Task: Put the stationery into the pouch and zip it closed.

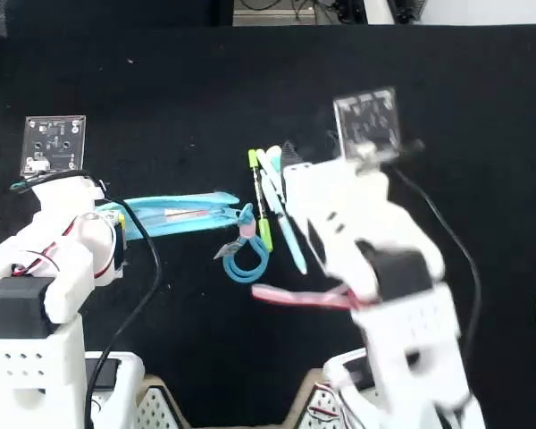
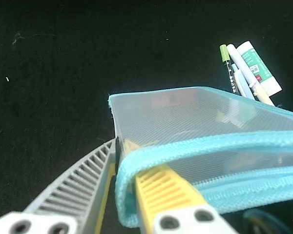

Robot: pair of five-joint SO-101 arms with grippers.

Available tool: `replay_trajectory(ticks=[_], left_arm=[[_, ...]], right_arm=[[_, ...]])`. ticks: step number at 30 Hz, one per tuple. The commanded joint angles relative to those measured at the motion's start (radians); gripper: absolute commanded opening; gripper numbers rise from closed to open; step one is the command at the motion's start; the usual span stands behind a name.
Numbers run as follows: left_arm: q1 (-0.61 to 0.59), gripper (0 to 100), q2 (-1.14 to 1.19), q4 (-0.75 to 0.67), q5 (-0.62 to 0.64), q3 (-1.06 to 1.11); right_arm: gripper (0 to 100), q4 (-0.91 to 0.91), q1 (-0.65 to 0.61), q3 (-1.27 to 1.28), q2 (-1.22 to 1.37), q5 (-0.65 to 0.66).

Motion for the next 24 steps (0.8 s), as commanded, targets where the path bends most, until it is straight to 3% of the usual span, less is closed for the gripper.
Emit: replay_trajectory(ticks=[1, 13, 24], left_arm=[[0.002, 3, 0.011, -0.006, 0.005, -0.001], [0.002, 3, 0.011, -0.006, 0.005, -0.001], [0.002, 3, 0.011, -0.006, 0.005, -0.001]], right_arm=[[19.8, 0.003, 0.071, -0.053, 0.183, -0.009], [19.8, 0.006, 0.12, -0.174, 0.608, -0.051], [19.8, 0.299, 0.104, -0.51, 0.918, -0.051]])
